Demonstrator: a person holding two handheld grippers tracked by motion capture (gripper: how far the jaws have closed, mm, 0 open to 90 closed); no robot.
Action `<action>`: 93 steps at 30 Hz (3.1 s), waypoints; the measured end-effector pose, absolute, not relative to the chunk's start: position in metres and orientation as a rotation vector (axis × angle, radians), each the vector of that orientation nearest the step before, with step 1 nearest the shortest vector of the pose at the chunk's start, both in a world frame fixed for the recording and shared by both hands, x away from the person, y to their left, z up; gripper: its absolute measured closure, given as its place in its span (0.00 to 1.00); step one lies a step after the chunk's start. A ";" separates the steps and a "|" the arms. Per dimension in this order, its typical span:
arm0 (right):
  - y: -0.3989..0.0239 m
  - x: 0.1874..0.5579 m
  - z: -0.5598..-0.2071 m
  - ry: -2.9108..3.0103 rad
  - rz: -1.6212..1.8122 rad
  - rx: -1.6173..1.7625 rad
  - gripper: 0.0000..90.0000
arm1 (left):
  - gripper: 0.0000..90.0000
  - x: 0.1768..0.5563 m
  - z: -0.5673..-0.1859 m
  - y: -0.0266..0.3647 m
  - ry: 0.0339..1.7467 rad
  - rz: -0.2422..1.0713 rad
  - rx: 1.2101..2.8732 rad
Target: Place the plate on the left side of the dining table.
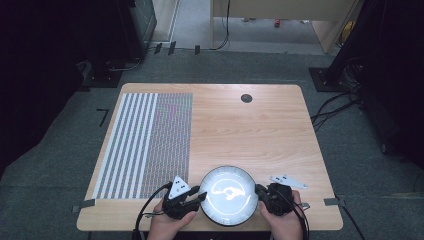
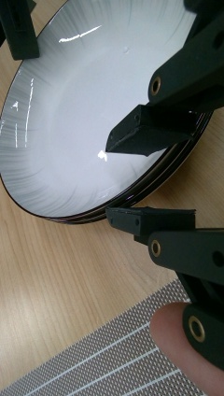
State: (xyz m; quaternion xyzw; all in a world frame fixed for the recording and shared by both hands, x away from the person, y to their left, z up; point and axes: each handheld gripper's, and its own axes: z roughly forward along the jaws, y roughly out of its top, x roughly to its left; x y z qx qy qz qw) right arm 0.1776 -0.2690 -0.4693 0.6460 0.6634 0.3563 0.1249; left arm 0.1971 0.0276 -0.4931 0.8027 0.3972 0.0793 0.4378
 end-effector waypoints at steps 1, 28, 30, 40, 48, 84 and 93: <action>-0.270 0.178 -0.469 1.934 1.043 1.884 0.97 | 0.70 0.197 -0.493 0.027 0.988 0.199 1.996; -0.286 0.178 -0.471 1.849 1.263 1.999 0.99 | 0.67 0.196 -0.496 0.024 0.996 0.221 2.003; -0.286 0.178 -0.471 1.847 1.266 1.992 0.99 | 0.67 0.196 -0.496 0.024 0.996 0.222 2.004; -0.287 0.178 -0.470 1.852 1.259 1.991 1.00 | 0.65 0.196 -0.497 0.023 0.989 0.216 2.005; -0.288 0.179 -0.471 1.852 1.256 1.999 1.00 | 0.62 0.196 -0.497 0.023 0.974 0.213 2.011; -0.297 0.176 -0.464 1.819 1.247 1.970 0.99 | 0.65 0.191 -0.487 0.016 0.918 0.179 1.977; -0.299 0.176 -0.464 1.836 1.252 1.967 0.99 | 0.65 0.191 -0.488 0.016 0.916 0.178 1.975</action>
